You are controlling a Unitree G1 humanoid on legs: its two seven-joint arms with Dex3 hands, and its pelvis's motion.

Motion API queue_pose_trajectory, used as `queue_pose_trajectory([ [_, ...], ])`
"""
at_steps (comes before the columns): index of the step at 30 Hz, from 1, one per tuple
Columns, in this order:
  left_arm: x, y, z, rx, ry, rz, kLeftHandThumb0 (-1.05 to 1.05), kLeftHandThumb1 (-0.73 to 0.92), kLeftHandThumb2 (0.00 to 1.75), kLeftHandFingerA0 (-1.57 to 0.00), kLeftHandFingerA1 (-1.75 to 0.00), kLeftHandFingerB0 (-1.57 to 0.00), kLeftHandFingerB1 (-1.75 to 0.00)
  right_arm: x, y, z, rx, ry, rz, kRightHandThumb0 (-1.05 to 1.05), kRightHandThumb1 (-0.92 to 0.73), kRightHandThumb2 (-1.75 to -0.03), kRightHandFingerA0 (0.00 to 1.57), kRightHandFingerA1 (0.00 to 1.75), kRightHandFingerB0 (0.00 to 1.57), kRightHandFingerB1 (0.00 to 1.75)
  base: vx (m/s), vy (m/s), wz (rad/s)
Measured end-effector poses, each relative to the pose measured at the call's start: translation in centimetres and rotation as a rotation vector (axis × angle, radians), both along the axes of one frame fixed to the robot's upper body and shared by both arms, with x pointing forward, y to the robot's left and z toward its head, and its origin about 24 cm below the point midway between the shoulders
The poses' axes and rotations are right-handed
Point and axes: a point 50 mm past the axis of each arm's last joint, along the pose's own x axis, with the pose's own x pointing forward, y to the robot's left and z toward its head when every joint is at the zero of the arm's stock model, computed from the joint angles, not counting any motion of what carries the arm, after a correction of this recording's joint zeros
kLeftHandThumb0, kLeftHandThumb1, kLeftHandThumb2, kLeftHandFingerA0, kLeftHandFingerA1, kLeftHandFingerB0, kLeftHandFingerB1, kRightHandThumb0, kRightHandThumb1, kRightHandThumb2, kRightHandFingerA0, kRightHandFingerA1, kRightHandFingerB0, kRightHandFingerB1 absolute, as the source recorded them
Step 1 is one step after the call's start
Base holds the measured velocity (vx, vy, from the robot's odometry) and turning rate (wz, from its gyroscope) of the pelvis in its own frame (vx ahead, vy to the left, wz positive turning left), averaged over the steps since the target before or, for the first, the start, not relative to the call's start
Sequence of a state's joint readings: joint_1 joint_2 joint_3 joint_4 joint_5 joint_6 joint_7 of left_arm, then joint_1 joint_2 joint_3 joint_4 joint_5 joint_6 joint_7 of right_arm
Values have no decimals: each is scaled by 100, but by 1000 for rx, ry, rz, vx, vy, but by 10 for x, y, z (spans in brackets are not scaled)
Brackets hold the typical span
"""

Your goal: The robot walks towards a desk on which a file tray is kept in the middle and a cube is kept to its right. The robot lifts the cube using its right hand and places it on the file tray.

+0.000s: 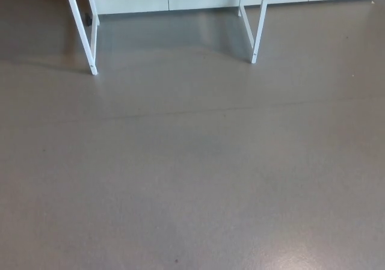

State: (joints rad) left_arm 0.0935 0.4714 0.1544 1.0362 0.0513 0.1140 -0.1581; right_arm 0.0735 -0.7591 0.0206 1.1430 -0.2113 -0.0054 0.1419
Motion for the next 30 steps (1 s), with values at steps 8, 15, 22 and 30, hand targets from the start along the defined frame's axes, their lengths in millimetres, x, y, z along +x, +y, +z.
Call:
queue_pose_trajectory([
  [8,0,0,-1,-24,24,19,-63,47,117,-9,-65,0,-59,-3,2,-3,34,25,16,-84,-79,-64,9,43,0,23,192,61,5],
  [15,5,2,1,-31,20,26,-61,46,117,-8,-64,0,-58,-7,3,-6,53,5,-16,-82,-76,-63,11,40,0,23,175,285,-14],
  [22,7,7,6,-23,26,10,-60,47,117,-8,-65,0,-58,-14,4,-11,59,24,-12,-87,-77,-63,12,55,0,27,184,47,5],
  [30,7,8,6,-26,36,10,-62,48,118,-9,-65,0,-58,-17,8,-14,74,23,-1,-92,-83,-66,12,54,0,20,216,-215,19],
])
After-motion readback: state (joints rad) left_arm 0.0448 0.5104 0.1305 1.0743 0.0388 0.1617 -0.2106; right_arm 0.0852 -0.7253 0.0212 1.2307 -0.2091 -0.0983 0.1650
